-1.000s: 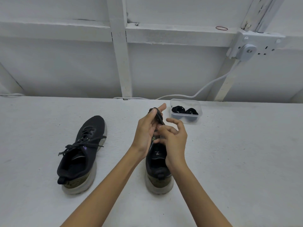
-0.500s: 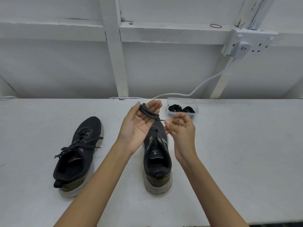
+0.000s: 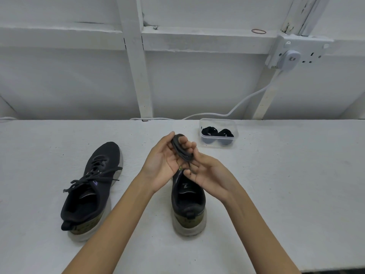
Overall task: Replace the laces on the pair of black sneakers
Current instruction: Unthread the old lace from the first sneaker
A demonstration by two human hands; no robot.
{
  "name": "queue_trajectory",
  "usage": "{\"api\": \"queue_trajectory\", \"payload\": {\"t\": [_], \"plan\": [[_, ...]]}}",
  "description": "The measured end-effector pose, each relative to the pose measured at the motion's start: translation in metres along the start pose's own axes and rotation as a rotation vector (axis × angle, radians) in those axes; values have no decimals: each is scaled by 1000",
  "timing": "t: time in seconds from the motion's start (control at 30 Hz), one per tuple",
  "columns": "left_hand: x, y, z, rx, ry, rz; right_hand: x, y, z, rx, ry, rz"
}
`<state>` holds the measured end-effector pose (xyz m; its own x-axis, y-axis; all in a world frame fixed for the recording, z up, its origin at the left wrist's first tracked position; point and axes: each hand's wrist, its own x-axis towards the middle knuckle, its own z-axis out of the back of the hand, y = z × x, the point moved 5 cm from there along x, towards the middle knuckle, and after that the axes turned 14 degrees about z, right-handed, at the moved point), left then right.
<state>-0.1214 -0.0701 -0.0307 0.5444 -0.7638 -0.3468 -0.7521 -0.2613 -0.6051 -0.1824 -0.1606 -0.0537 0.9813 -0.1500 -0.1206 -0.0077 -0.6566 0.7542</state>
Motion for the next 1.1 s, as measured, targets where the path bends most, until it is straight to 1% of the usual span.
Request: {"api": "queue_trajectory", "payload": {"t": [0.07,0.1,0.17,0.23,0.4,0.57,0.7,0.83,1.0,1.1], "plan": [[0,-2,0,49,-11,4,0,1,1,115,-5,-33],[-1,-2,0,98,-27,4,1,3,1,136,3,-32],[-1,-2,-1,182,-53,-3,3,8,2,65,34,-9],[-1,-1,0,202,-67,-16,5,10,3,-35,58,21],[-1,-3,-1,345,-89,-91,11,13,5,-157,67,113],[1,-7,0,424,-159,-141,12,12,3,-196,75,152],[3,-6,5,485,-168,-123,12,15,3,-310,62,198],[6,-3,7,483,-175,-126,16,17,6,-383,73,217],[11,-2,-1,541,-104,-157,22,24,14,-411,73,222],[19,-1,-6,575,-105,-147,25,28,24,-330,71,179]]}}
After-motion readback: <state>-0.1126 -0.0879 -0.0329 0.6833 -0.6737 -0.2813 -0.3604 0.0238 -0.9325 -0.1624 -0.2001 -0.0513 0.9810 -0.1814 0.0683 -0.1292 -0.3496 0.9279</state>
